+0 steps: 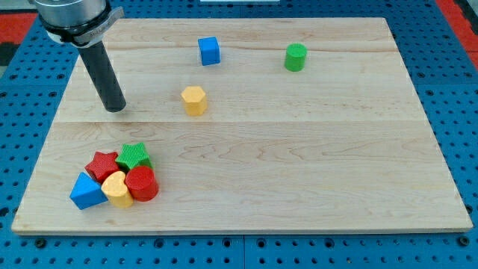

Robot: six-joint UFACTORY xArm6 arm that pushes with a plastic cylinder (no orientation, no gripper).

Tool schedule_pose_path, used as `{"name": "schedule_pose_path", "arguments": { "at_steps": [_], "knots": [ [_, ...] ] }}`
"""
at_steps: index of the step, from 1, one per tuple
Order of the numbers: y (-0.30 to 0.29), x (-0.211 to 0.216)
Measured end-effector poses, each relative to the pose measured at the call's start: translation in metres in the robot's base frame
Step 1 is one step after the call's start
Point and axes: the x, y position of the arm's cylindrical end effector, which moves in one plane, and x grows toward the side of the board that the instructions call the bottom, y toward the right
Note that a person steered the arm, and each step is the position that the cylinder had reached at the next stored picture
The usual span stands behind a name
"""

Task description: Nudge the green star along with the red circle a bit down

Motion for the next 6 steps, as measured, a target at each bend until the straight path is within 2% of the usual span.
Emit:
{"name": "schedule_pose_path", "arguments": {
  "at_steps": [2,6],
  "knots": [
    [-0.001,0.000],
    [0.023,0.064]
  ]
}}
